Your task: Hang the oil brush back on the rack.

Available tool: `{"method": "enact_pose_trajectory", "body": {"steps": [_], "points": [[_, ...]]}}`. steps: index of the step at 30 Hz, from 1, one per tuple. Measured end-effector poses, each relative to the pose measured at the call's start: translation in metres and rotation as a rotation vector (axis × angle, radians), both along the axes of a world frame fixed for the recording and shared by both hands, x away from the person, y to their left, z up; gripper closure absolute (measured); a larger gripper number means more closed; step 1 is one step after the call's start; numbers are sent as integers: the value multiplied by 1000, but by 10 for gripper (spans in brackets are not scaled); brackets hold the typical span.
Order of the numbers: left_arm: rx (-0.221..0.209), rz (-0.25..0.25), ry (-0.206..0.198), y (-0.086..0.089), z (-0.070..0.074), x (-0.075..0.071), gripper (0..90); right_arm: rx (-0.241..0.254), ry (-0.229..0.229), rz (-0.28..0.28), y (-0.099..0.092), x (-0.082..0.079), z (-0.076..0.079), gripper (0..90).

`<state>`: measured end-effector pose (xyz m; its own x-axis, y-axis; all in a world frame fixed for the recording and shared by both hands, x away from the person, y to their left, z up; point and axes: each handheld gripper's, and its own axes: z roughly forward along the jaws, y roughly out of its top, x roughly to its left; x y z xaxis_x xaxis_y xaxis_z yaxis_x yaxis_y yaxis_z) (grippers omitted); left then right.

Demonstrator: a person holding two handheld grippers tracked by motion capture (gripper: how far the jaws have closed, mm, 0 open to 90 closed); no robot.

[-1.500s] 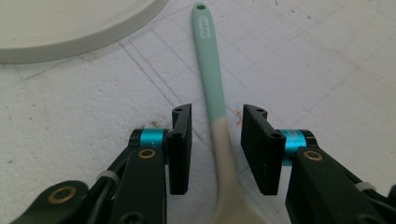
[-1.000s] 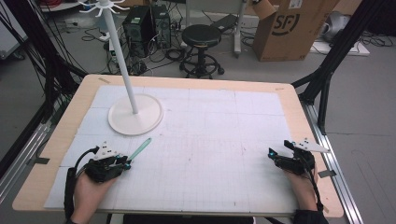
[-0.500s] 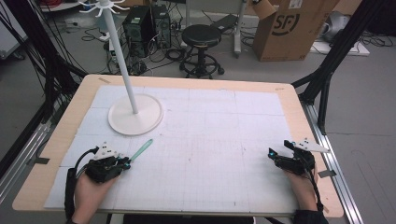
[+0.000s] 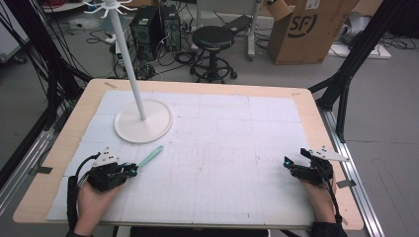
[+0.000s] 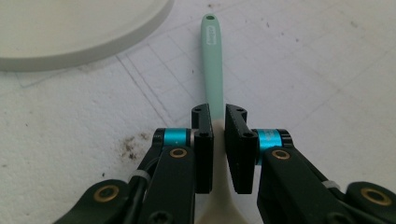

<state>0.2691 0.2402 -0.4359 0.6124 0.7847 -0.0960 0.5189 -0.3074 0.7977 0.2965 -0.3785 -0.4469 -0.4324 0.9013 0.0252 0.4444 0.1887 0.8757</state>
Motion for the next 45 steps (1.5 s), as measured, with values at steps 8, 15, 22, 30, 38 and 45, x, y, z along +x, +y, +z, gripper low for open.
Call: {"method": "enact_pose_trajectory", "body": {"steps": [8, 15, 22, 30, 38, 45], "points": [[-70, 0, -51, 9, 18, 1, 822, -2, -3, 1, 0, 0, 0, 223], [-165, 12, -105, 26, 40, 3, 822, 0, 0, -1, 0, 0, 0, 223], [-202, 17, -150, 36, 63, 5, 822, 0, 1, -1, 0, 0, 0, 223], [-240, 27, -214, 49, 100, 8, 822, 1, 3, 0, 0, 0, 0, 224], [-283, 48, -294, 66, 136, 9, 821, -6, -1, 2, 0, 0, 0, 224], [-326, 49, -345, 77, 163, 11, 822, -5, 2, 2, 0, 0, 0, 225]]}}
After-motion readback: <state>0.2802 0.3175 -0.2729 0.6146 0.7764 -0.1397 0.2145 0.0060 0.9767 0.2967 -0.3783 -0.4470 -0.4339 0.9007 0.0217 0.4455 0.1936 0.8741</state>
